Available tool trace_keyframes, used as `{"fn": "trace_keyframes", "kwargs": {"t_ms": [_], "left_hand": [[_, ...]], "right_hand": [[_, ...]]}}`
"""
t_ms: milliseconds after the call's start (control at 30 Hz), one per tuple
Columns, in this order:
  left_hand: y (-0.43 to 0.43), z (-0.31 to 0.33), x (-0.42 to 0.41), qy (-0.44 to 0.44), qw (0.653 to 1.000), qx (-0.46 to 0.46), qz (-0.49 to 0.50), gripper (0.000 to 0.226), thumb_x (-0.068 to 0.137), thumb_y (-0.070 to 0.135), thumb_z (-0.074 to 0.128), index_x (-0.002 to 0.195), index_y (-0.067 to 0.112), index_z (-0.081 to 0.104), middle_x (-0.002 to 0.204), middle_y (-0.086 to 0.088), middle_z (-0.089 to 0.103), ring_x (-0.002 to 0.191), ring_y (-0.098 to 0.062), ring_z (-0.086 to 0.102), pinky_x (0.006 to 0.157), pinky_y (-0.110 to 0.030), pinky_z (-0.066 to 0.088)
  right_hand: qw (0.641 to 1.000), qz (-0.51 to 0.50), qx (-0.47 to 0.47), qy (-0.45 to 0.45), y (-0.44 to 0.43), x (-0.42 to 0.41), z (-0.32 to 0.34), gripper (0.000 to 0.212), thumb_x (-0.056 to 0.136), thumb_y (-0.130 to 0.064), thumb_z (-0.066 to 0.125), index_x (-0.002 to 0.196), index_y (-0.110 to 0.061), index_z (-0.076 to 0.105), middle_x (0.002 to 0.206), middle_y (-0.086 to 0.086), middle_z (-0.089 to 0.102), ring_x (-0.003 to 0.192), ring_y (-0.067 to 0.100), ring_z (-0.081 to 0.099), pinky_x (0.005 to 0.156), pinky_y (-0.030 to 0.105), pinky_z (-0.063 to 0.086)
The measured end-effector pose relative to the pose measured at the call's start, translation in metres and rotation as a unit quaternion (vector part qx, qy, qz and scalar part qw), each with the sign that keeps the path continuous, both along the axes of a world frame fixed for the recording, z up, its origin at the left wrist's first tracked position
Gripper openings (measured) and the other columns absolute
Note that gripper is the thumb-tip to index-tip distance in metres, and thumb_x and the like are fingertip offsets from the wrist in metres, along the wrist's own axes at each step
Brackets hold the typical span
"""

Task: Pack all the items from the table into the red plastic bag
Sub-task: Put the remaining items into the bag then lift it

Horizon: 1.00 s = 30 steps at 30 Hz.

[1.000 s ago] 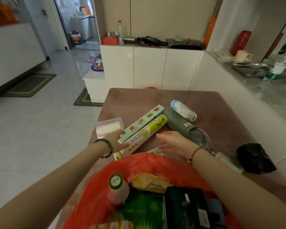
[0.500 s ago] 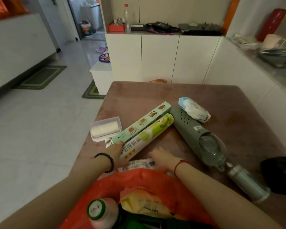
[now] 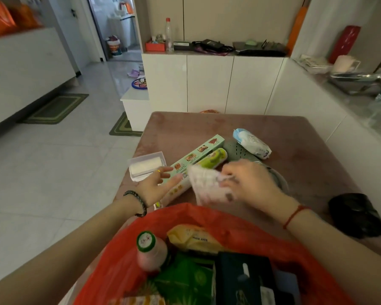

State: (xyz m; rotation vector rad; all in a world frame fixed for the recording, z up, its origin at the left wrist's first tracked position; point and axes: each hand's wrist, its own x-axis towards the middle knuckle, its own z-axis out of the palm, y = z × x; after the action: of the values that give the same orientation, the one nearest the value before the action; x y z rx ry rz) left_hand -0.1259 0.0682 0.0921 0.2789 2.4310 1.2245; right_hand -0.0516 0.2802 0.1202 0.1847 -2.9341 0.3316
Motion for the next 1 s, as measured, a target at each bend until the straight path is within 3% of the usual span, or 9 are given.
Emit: {"fn": "trace_keyframes", "kwargs": {"t_ms": [133, 267, 367, 467, 567, 667, 800, 900, 1000], "left_hand": [[0.015, 0.050, 0.049, -0.104, 0.961, 0.254, 0.032, 0.042, 0.083, 0.048, 0.053, 0.113, 0.019, 0.051, 0.104, 0.002, 0.063, 0.090, -0.010, 0.061, 0.088, -0.032, 0.047], [0.018, 0.076, 0.099, -0.190, 0.897, 0.399, -0.001, 0.039, 0.064, 0.038, 0.064, 0.100, 0.021, 0.061, 0.093, 0.000, 0.072, 0.082, -0.015, 0.069, 0.073, -0.035, 0.058], [0.003, 0.069, 0.125, -0.162, 0.910, 0.378, 0.045, 0.015, 0.077, 0.016, 0.065, 0.092, 0.015, 0.064, 0.086, -0.003, 0.073, 0.063, -0.008, 0.070, 0.056, -0.024, 0.058], [-0.022, 0.051, 0.145, -0.109, 0.959, 0.262, 0.010, 0.023, 0.080, 0.010, 0.065, 0.102, 0.010, 0.058, 0.078, -0.001, 0.069, 0.058, -0.003, 0.067, 0.049, -0.015, 0.052], [-0.037, 0.030, 0.159, -0.026, 0.995, 0.069, -0.069, 0.043, 0.075, 0.026, 0.071, 0.109, 0.019, 0.046, 0.106, 0.002, 0.065, 0.098, -0.013, 0.064, 0.083, -0.027, 0.053], [-0.038, 0.025, 0.173, -0.050, 0.997, 0.039, -0.044, 0.052, 0.081, 0.027, 0.065, 0.122, 0.021, 0.033, 0.115, 0.001, 0.059, 0.096, -0.013, 0.058, 0.077, -0.023, 0.054], [-0.034, 0.019, 0.179, -0.059, 0.997, -0.020, -0.045, 0.096, 0.086, 0.022, 0.058, 0.143, 0.011, -0.018, 0.127, -0.009, 0.052, 0.100, -0.018, 0.056, 0.074, -0.022, 0.050], [-0.034, 0.017, 0.181, -0.003, 0.997, -0.040, -0.066, 0.098, 0.084, 0.015, 0.059, 0.143, 0.020, -0.019, 0.137, -0.011, 0.045, 0.104, -0.019, 0.057, 0.085, -0.029, 0.051], [-0.033, 0.030, 0.179, 0.117, 0.982, -0.081, -0.120, 0.093, 0.084, 0.026, 0.059, 0.145, 0.024, -0.010, 0.154, 0.000, 0.018, 0.132, -0.019, 0.039, 0.106, -0.032, 0.040]], "right_hand": [[0.947, -0.090, -0.258, 0.168, -0.012, 0.053, 0.058, 0.018, 0.077, -0.020, 0.071, 0.068, -0.011, 0.058, 0.068, 0.002, 0.059, 0.067, 0.015, 0.054, 0.059, 0.022, 0.037], [0.879, -0.104, -0.445, 0.136, -0.055, 0.107, 0.062, 0.027, 0.078, -0.020, 0.069, 0.063, -0.010, 0.049, 0.069, 0.013, 0.064, 0.068, 0.023, 0.063, 0.057, 0.034, 0.048], [0.833, -0.109, -0.541, 0.043, -0.082, 0.138, 0.046, 0.017, 0.077, -0.022, 0.070, 0.079, -0.014, 0.055, 0.087, 0.005, 0.066, 0.082, 0.018, 0.064, 0.067, 0.029, 0.051], [0.777, -0.156, -0.608, -0.048, -0.104, 0.162, 0.023, 0.048, 0.079, -0.019, 0.068, 0.118, -0.032, 0.042, 0.114, -0.010, 0.055, 0.094, -0.001, 0.058, 0.084, 0.024, 0.051], [0.825, -0.132, -0.535, -0.124, -0.131, 0.177, 0.000, 0.053, 0.086, -0.009, 0.058, 0.123, -0.038, 0.035, 0.114, -0.014, 0.053, 0.093, -0.011, 0.057, 0.078, 0.012, 0.051], [0.863, -0.179, -0.449, -0.145, -0.145, 0.178, -0.010, 0.065, 0.091, -0.017, 0.052, 0.145, -0.028, 0.017, 0.136, -0.009, 0.034, 0.112, 0.002, 0.041, 0.079, 0.002, 0.043], [0.906, -0.175, -0.329, -0.201, -0.155, 0.181, -0.016, 0.072, 0.091, -0.023, 0.049, 0.148, -0.025, 0.005, 0.151, 0.006, 0.014, 0.130, 0.020, 0.037, 0.107, 0.030, 0.038], [0.919, -0.155, -0.264, -0.248, -0.157, 0.191, -0.013, 0.060, 0.090, -0.025, 0.050, 0.143, -0.021, 0.023, 0.154, 0.007, 0.012, 0.132, 0.022, 0.036, 0.110, 0.036, 0.035], [0.915, -0.100, -0.266, -0.288, -0.143, 0.200, 0.008, 0.046, 0.089, -0.034, 0.051, 0.132, -0.019, 0.045, 0.140, 0.003, 0.045, 0.121, 0.016, 0.048, 0.100, 0.029, 0.042]]}}
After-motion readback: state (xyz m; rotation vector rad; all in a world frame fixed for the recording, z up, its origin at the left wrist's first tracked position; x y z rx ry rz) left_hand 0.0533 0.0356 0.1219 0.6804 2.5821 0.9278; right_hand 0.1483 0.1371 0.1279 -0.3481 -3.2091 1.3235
